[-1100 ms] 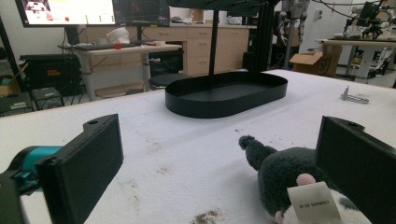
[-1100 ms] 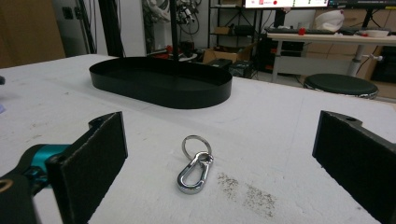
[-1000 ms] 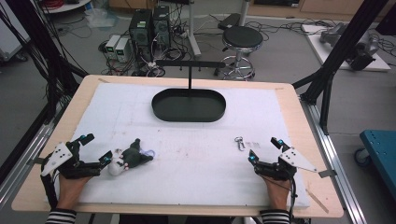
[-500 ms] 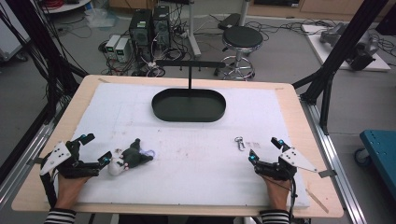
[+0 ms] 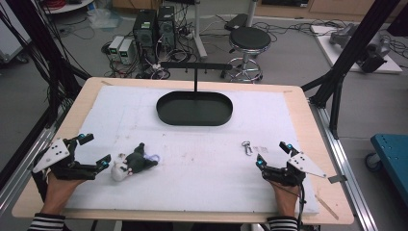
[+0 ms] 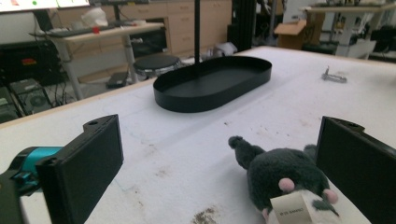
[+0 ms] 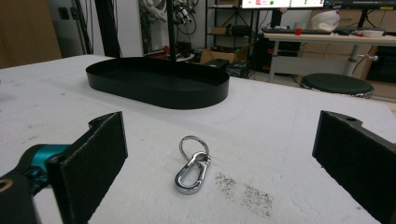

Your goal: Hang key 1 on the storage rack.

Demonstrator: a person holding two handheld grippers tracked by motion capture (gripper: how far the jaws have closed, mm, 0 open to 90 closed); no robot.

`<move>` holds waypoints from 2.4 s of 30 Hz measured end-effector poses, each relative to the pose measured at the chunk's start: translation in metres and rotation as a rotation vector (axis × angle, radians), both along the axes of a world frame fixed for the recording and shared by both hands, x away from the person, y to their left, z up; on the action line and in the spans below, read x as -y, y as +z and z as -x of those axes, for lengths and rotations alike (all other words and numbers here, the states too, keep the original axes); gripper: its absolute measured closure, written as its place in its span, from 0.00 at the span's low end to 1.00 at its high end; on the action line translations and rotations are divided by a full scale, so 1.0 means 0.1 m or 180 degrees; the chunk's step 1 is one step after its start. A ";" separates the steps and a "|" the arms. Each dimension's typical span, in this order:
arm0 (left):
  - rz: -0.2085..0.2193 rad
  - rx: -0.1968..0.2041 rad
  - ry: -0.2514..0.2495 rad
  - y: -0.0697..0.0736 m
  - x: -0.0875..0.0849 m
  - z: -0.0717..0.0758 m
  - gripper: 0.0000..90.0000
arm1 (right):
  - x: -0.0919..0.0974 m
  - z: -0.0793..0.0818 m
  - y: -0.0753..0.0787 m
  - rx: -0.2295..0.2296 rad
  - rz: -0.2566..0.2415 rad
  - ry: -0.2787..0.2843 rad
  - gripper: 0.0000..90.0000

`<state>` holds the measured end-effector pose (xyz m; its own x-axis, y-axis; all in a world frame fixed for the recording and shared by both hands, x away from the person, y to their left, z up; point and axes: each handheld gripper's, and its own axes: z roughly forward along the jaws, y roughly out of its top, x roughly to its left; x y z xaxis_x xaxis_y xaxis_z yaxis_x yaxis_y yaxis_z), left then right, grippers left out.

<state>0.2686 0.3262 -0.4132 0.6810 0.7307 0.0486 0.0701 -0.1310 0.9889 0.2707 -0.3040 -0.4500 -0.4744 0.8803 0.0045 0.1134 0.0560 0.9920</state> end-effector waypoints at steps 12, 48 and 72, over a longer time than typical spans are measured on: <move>-0.0727 -0.0388 -0.0334 0.36 0.15 -0.04 0.02 | 0.00 0.00 0.00 -0.0005 -0.0006 -0.0001 0.03; -0.1914 -0.1371 -0.0527 0.23 0.69 -0.17 0.02 | 0.00 0.00 0.00 -0.0018 -0.0029 -0.0003 0.03; -0.2163 -0.1848 -0.0499 0.11 0.77 -0.22 0.25 | 0.00 0.00 0.00 -0.0029 -0.0025 -0.0004 0.03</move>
<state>0.2905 0.2492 -0.4017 0.8222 0.5667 0.0535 0.4656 -0.7235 0.5097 0.2703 -0.3042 -0.4499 -0.4733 0.8808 0.0157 0.1224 0.0481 0.9913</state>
